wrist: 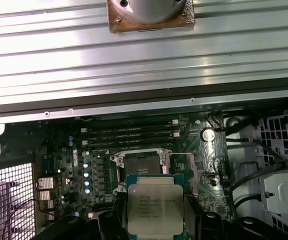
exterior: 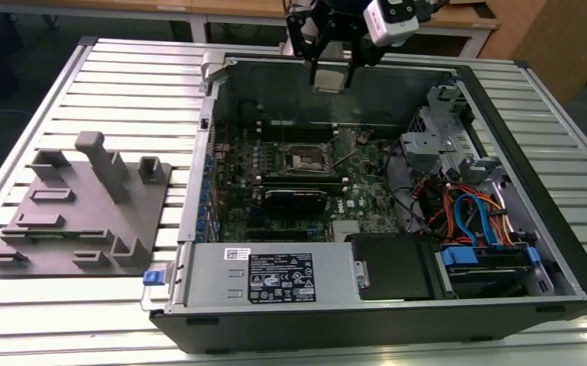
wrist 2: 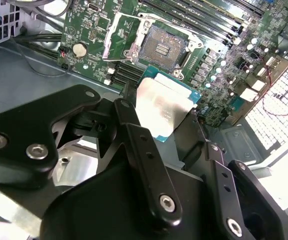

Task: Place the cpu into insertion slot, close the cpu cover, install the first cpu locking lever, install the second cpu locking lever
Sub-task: 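Place the cpu into insertion slot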

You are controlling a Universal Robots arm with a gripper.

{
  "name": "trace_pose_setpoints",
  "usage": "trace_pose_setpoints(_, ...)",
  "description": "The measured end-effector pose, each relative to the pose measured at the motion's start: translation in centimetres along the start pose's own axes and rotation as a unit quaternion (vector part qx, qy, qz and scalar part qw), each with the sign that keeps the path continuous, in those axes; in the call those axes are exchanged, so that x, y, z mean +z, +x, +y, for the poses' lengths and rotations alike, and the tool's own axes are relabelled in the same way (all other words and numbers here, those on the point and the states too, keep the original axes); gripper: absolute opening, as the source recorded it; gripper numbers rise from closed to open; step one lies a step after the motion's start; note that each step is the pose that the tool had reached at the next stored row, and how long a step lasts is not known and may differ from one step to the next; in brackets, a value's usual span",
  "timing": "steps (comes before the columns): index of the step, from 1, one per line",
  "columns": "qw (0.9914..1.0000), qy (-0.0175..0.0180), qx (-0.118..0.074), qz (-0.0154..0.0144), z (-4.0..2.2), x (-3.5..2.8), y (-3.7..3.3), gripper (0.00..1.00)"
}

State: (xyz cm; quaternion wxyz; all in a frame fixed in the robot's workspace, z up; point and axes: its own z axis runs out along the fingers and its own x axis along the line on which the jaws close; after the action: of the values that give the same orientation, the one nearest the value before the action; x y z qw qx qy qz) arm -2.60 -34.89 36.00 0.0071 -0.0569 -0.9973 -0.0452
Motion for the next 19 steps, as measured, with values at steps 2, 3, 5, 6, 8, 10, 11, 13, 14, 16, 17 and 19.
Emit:
trace_pose_setpoints(2,1.00000,0.0000,0.002,-0.0002,0.00,0.00,0.00,0.54)
trace_pose_setpoints(3,1.00000,0.0000,0.003,-0.0002,0.00,0.00,0.00,0.54)
trace_pose_setpoints(5,0.99999,-0.0001,0.005,-0.0004,0.00,0.00,0.00,0.54)
trace_pose_setpoints(6,0.99999,-0.0001,0.005,-0.0005,0.00,0.00,0.00,0.54)
trace_pose_setpoints(8,0.99998,-0.0001,0.007,-0.0006,0.00,0.00,0.00,0.54)
trace_pose_setpoints(10,0.99997,-0.0002,0.008,-0.0007,0.00,0.00,0.00,0.54)
trace_pose_setpoints(11,0.99996,-0.0002,0.009,-0.0008,0.00,0.00,0.00,0.54)
trace_pose_setpoints(13,0.99995,-0.0002,0.010,-0.0009,0.00,0.00,0.00,0.54)
trace_pose_setpoints(14,0.99994,-0.0002,0.011,-0.0009,0.00,0.00,0.00,0.54)
trace_pose_setpoints(16,0.99993,-0.0002,0.011,-0.0010,0.00,0.00,0.00,0.54)
trace_pose_setpoints(17,0.99993,-0.0002,0.012,-0.0010,0.00,0.00,0.00,0.54)
trace_pose_setpoints(19,0.99993,-0.0002,0.012,-0.0011,0.00,0.00,0.00,0.54)
